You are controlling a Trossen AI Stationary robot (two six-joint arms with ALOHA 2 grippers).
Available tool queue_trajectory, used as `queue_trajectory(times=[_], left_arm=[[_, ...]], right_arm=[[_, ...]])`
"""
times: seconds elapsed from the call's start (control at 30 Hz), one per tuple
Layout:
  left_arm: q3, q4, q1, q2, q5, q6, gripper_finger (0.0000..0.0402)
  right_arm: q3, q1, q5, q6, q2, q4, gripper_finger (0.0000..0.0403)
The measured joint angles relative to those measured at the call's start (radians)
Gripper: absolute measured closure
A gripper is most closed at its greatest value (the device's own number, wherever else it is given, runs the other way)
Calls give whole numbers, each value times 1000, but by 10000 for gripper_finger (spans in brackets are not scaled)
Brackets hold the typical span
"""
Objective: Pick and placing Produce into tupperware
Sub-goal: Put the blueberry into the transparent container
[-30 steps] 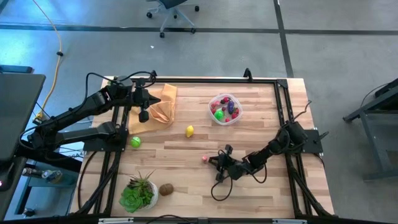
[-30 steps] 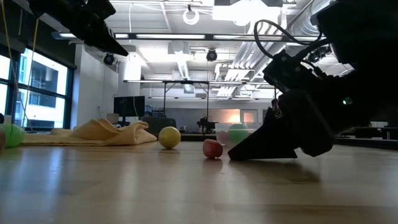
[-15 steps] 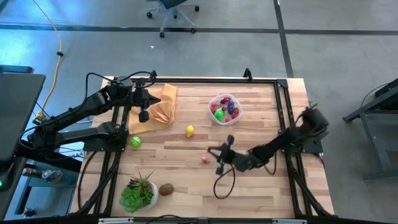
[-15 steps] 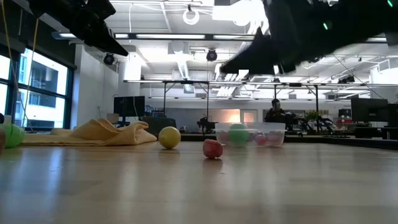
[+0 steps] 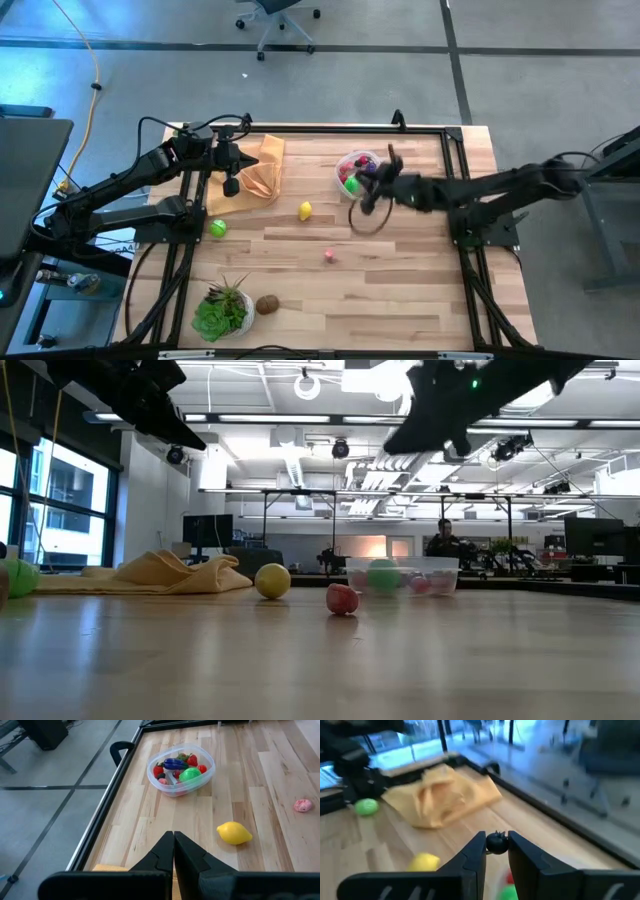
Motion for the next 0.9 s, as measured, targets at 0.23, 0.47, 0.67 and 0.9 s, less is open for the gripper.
queue_trajectory(times=[0.23,0.47,0.67,0.9], left_arm=[[0,0,0,0,0,0,399],[0,0,0,0,0,0,399],[0,0,0,0,0,0,399],[0,0,0,0,0,0,399]], right_arm=[[61,-259,-250,110,24,-305,343],[186,-367,-389,86,178,-441,343],[310,-396,-436,27,355,-519,343],[405,-428,-456,13,539,-590,343]])
